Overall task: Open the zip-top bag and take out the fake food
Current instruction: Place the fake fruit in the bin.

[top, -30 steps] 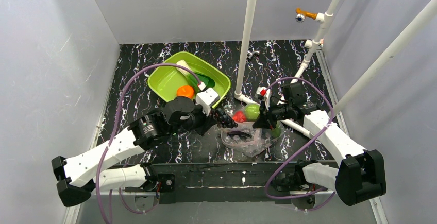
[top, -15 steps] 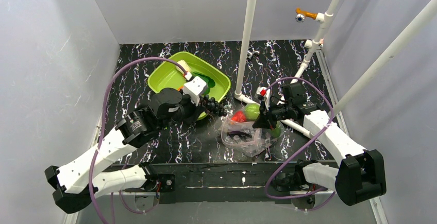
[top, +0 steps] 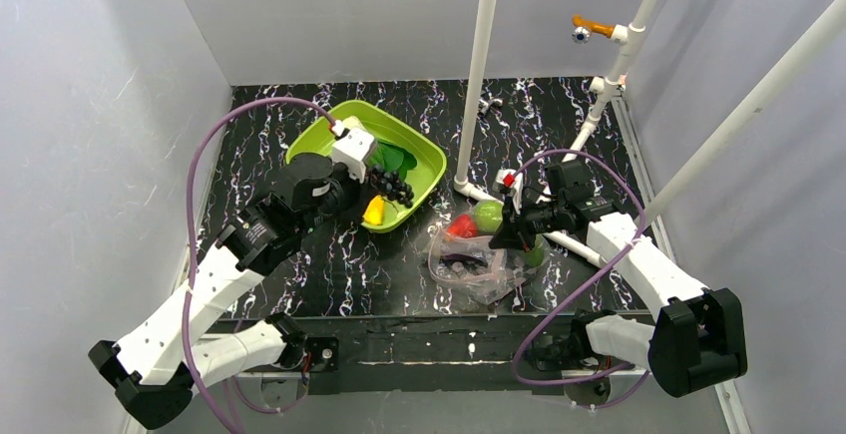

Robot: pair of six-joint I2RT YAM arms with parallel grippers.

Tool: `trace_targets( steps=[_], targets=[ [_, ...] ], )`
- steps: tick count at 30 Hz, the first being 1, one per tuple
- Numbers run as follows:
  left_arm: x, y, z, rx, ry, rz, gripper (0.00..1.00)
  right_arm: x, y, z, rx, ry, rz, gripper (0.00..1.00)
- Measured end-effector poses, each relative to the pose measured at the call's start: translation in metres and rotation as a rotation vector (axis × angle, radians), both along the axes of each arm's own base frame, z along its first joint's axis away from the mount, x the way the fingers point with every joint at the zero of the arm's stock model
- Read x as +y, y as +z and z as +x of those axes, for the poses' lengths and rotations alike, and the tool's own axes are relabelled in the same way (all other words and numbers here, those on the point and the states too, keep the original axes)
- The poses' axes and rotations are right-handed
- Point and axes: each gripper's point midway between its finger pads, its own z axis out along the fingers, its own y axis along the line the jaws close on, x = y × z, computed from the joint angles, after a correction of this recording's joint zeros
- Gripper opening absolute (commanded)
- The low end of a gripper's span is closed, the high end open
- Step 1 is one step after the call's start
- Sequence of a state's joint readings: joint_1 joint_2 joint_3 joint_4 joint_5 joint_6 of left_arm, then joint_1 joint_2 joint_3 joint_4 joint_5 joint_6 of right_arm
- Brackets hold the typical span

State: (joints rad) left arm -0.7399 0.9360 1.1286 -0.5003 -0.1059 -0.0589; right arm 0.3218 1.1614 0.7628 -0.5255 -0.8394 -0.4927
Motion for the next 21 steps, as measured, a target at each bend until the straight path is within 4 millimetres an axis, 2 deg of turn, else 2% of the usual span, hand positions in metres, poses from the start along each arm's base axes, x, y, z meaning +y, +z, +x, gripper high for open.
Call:
trace_targets(
  steps=[12, 21],
  targets=[
    [0.022, 0.006, 0.030, -0.019, 0.110, -0.034, 0.00, 0.000, 0.000, 0.000, -0.004, 0.004, -0.001, 0.01],
    [0.035, 0.000, 0.061, -0.009, 0.189, -0.048, 0.00, 0.000, 0.000, 0.000, -0.004, 0.004, -0.002, 0.01]
  ],
)
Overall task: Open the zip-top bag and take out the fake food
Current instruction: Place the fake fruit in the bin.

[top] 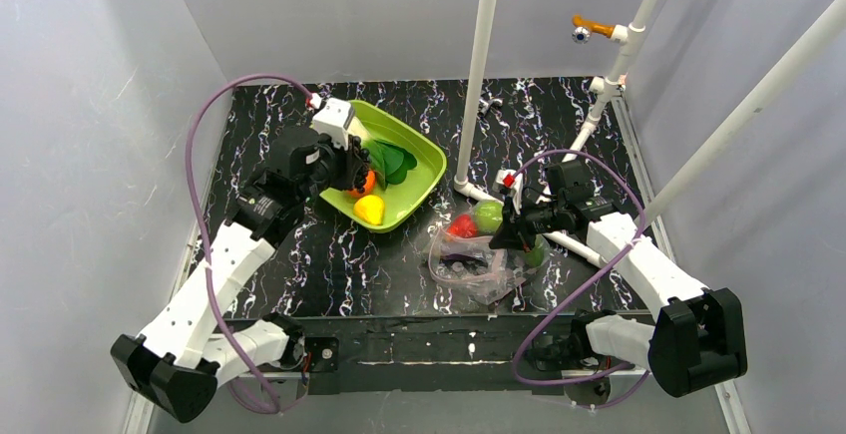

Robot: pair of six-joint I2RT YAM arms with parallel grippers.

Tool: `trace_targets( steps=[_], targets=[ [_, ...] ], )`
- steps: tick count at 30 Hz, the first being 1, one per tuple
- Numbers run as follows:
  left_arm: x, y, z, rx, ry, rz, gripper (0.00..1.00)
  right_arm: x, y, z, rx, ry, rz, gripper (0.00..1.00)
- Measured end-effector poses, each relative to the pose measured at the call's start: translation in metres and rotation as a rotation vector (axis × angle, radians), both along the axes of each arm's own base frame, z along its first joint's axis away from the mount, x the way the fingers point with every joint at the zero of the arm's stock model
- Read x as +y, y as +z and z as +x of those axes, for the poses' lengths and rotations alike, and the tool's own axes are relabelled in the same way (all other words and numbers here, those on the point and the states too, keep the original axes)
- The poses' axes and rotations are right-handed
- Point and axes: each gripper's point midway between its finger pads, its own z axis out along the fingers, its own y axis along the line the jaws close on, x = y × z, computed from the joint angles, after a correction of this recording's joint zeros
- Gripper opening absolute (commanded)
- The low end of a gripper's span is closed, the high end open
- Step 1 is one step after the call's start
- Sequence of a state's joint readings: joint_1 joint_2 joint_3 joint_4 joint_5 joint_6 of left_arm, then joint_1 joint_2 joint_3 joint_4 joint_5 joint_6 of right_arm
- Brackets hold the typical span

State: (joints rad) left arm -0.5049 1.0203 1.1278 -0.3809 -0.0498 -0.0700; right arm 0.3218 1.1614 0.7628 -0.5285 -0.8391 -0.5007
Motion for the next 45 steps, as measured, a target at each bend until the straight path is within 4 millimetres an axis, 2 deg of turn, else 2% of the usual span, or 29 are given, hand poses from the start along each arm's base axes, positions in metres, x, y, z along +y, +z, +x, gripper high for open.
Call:
trace_targets(
  steps=[10, 15, 18, 25, 27, 29, 32, 35, 40, 43, 45],
  targets=[
    [0.013, -0.019, 0.038, 0.057, 0.070, -0.025, 0.00, -0.001, -0.002, 0.000, 0.009, -0.001, -0.004, 0.01],
    [0.014, -0.028, 0.066, 0.082, 0.099, -0.016, 0.00, -0.001, -0.002, -0.001, 0.014, -0.001, -0.008, 0.01],
    [0.020, -0.044, 0.085, 0.117, 0.131, -0.004, 0.00, -0.001, -0.003, -0.002, 0.017, 0.000, -0.009, 0.01],
    [0.051, -0.087, 0.130, 0.237, 0.254, -0.008, 0.01, -0.002, -0.003, -0.003, 0.019, -0.001, -0.011, 0.01],
    [0.057, -0.097, 0.137, 0.266, 0.278, -0.020, 0.19, -0.002, -0.003, -0.003, 0.020, -0.001, -0.011, 0.01],
    [0.063, -0.107, 0.142, 0.297, 0.305, -0.040, 0.32, -0.002, -0.003, -0.003, 0.021, -0.001, -0.012, 0.01],
    [0.070, -0.120, 0.146, 0.335, 0.336, -0.061, 0.68, -0.002, -0.003, -0.003, 0.021, -0.001, -0.012, 0.01],
    [0.074, -0.126, 0.151, 0.368, 0.349, -0.095, 0.97, -0.002, -0.003, -0.003, 0.019, -0.002, -0.014, 0.01],
    [0.075, -0.114, 0.151, 0.373, 0.348, -0.169, 0.98, -0.002, -0.004, -0.003, 0.017, 0.000, -0.015, 0.01],
    [0.073, -0.092, 0.145, 0.336, 0.339, -0.217, 0.98, -0.002, -0.004, -0.003, 0.014, 0.002, -0.015, 0.01],
    [0.069, -0.075, 0.133, 0.308, 0.322, -0.267, 0.98, -0.002, -0.004, -0.003, 0.012, 0.004, -0.015, 0.01]
  ],
)
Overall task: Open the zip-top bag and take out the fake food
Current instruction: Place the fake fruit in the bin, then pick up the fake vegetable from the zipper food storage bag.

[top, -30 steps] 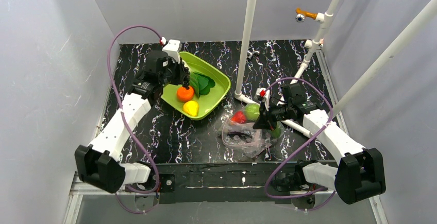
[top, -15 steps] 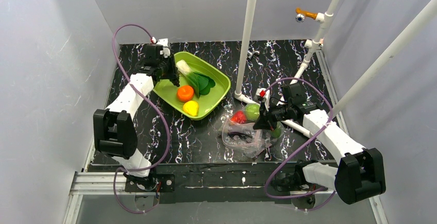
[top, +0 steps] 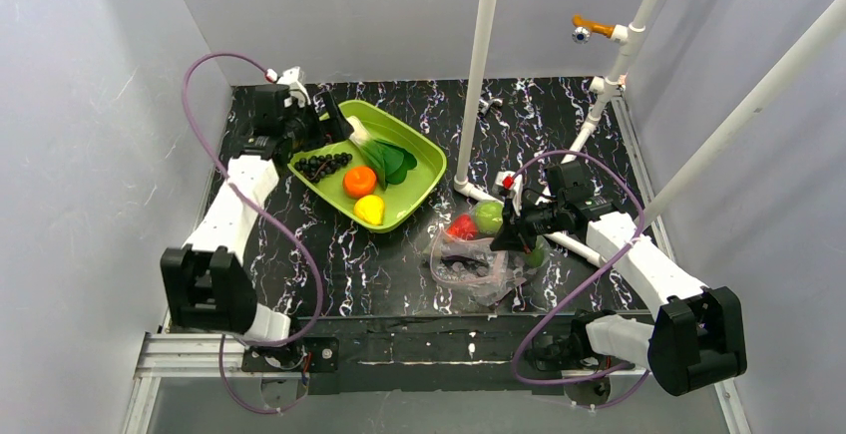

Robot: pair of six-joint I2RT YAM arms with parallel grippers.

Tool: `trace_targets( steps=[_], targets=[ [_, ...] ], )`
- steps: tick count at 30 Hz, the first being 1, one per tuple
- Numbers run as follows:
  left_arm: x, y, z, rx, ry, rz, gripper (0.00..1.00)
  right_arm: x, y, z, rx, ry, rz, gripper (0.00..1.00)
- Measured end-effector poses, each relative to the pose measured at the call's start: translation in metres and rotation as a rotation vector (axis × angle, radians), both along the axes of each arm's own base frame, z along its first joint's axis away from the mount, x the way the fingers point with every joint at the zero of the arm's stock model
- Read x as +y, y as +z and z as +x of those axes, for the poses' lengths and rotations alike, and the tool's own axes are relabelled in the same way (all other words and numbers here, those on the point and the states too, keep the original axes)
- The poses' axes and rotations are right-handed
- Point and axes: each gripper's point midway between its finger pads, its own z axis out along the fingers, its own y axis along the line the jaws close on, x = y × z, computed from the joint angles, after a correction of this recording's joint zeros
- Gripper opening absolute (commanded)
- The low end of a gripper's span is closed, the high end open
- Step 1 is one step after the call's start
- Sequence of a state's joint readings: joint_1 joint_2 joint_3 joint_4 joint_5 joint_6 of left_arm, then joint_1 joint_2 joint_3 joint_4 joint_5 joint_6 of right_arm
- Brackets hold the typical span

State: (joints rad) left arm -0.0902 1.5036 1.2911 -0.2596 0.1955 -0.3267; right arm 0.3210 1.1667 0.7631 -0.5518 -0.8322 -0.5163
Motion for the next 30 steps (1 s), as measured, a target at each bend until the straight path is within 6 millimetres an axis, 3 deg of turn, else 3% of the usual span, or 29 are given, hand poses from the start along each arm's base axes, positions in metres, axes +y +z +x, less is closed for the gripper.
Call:
trace_targets(
  steps=[4, 7, 18, 25, 30],
  targets=[
    [-0.014, 0.032, -0.031, -0.069, -0.049, -0.122, 0.98, 0.000, -0.001, -0.001, -0.003, 0.006, -0.002, 0.02],
    [-0.025, 0.039, -0.052, -0.079, -0.091, -0.204, 0.98, -0.001, -0.001, -0.003, 0.002, 0.011, -0.006, 0.03],
    [-0.063, 0.025, -0.138, 0.016, -0.192, -0.437, 0.98, -0.001, 0.005, -0.008, -0.024, 0.050, 0.007, 0.04],
    [-0.106, 0.026, -0.206, 0.015, -0.339, -0.493, 0.98, -0.005, 0.005, -0.010, -0.032, 0.061, 0.008, 0.04],
    [-0.107, 0.015, -0.226, 0.022, -0.333, -0.520, 0.98, -0.010, 0.011, -0.007, -0.056, 0.045, 0.030, 0.04]
  ],
)
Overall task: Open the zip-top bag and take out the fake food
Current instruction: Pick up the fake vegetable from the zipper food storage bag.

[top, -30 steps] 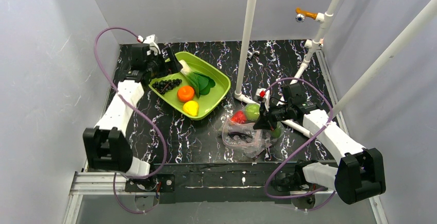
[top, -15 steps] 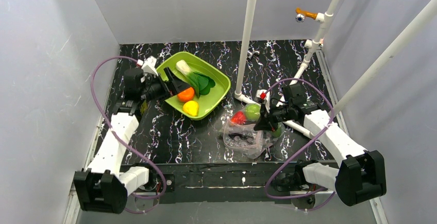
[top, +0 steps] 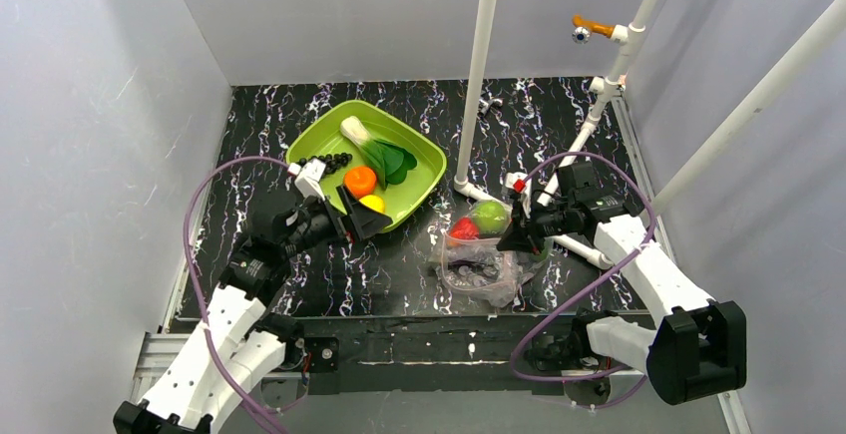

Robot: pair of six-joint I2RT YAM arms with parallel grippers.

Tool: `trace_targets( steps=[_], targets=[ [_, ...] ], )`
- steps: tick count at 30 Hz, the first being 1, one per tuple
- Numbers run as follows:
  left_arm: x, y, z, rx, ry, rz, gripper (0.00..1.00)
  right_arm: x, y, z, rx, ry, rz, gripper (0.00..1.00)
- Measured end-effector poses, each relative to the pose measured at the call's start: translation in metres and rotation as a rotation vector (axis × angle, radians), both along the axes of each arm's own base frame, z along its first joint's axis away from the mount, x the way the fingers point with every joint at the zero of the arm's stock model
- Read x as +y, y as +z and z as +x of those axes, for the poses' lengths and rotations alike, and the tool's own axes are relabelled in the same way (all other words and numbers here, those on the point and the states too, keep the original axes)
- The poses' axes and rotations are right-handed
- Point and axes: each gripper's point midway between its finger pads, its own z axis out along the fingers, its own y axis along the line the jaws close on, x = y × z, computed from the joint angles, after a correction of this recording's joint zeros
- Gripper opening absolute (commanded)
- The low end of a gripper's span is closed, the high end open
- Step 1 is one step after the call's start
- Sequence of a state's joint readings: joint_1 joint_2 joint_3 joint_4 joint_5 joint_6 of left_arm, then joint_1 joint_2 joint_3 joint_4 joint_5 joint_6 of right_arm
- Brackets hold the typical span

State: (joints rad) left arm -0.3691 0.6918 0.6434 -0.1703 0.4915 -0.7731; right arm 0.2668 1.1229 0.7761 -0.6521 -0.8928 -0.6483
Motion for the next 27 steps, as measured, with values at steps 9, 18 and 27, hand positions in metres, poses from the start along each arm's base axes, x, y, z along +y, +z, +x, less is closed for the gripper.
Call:
trace_targets(
  steps=[9, 18, 27],
  targets=[
    [-0.018, -0.003, -0.018, 0.035, -0.058, -0.037, 0.98, -0.002, 0.000, 0.001, -0.014, 0.008, 0.003, 0.04],
    [-0.048, 0.012, -0.035, 0.023, -0.141, -0.102, 0.98, 0.001, 0.004, -0.003, -0.008, 0.026, 0.032, 0.05],
    [-0.081, 0.017, -0.048, 0.009, -0.172, -0.160, 0.98, 0.005, 0.008, -0.007, 0.009, 0.038, 0.064, 0.05]
  ],
)
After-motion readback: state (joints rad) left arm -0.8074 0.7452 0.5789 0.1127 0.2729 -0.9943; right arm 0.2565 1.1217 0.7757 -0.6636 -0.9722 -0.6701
